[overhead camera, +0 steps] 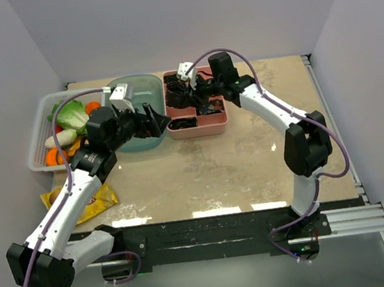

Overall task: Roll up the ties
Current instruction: Place the tie in the storage box.

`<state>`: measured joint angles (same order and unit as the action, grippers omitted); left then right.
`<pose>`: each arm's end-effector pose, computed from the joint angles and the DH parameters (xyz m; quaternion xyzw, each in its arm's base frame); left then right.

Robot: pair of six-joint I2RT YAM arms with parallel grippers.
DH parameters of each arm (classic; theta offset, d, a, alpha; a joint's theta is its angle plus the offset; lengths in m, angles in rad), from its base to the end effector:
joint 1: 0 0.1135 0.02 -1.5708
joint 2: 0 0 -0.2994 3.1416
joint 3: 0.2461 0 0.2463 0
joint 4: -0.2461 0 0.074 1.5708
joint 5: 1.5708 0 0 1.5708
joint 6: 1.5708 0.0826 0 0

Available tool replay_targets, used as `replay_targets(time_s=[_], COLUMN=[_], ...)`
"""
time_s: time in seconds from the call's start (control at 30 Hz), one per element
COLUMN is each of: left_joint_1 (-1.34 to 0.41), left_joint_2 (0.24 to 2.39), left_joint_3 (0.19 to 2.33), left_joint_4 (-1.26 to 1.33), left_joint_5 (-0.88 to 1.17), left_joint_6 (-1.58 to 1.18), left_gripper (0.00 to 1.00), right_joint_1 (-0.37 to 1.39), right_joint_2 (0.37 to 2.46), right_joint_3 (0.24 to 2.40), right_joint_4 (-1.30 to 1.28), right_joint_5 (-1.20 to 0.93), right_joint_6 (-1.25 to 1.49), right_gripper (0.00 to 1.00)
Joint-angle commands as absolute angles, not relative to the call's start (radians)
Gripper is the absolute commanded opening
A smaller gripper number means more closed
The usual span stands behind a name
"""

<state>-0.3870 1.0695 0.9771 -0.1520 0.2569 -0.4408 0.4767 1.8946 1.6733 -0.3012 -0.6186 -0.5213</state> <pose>0.2410 -0.1209 0.3765 0.0578 0.7834 -0.3380 0.5184 0.4080 0.2646 0.3329 -0.5284 0.6512 0.2528 0.4825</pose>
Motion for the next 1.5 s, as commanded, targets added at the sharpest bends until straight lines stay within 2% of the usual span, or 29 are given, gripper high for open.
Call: replay_targets(time_s=[0.0, 0.23, 0.47, 1.47], left_joint_1=[-0.377, -0.371, -0.367, -0.354], left_joint_2=[1.074, 1.088, 1.104, 1.091], left_joint_3=[0.969, 0.968, 0.977, 0.969], left_joint_4=[-0.121, -0.129, -0.135, -0.16], left_joint_5=[0.256, 0.256, 0.253, 0.247], left_joint_6=[-0.411, -0.408, -0.399, -0.402], left_gripper=[1.0, 1.0, 1.0, 1.0], right_joint_1=[0.476, 0.472, 0.465, 0.453], right_joint_2=[1.919, 1.942, 2.052, 2.272], right_joint_3=[1.689, 1.657, 1.765, 1.871], right_joint_4=[-0.287, -0.212, -0.287, -0.201], right_joint_5=[-0.62, -0.63, -0.681, -0.611], right_joint_6=[-0.689, -0.804, -0.857, -0.79], right_gripper=[0.0, 0.0, 0.0, 0.0])
